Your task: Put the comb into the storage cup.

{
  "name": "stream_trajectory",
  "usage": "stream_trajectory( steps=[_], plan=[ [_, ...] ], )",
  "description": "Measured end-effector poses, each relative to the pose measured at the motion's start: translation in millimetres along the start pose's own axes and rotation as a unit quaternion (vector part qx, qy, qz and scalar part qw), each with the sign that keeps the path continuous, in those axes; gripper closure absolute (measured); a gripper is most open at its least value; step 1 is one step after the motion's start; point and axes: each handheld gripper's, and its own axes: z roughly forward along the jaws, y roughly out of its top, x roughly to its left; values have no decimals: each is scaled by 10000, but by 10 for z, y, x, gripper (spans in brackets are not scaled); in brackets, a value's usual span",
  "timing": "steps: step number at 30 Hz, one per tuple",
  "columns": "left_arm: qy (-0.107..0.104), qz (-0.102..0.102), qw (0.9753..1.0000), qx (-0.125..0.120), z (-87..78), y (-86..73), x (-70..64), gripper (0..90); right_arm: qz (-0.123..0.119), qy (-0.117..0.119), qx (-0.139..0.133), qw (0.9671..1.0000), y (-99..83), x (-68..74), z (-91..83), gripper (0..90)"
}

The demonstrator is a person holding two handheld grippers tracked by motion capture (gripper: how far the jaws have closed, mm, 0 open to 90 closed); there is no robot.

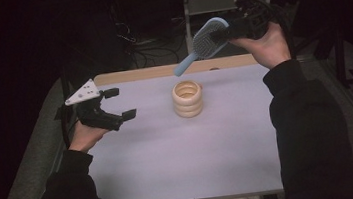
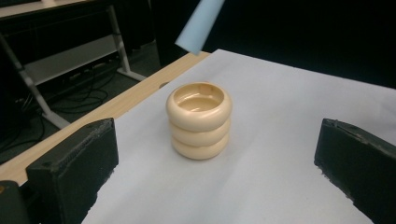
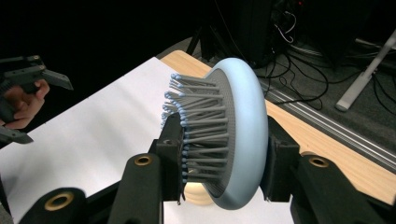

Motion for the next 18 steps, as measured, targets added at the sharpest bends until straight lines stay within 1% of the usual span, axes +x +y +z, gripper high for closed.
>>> stream_trajectory(
  steps=[2,6,9,11,13,16,18],
  plan=[
    [15,-34,10000,14,-35,-56,24,0,-2,-44,27,10000,-7,-17,6,576],
    [89,-139,9999,-51,-93,-177,55,0,23,-33,99,9999,-30,-59,23,577],
    [136,-198,9997,-69,-122,-275,78,0,29,-89,157,9998,-44,-84,38,577],
    [198,-274,9994,-72,-138,-351,101,0,51,-138,172,9997,-51,-104,39,577],
    [227,-365,9990,-89,-158,-428,131,0,82,-144,162,9997,-59,-128,35,576],
    [325,-467,9983,-107,-192,-529,172,0,88,-154,149,9997,-73,-156,25,576],
    [386,-501,9980,-94,-222,-585,200,0,106,-175,157,9997,-82,-176,25,576]
  ],
)
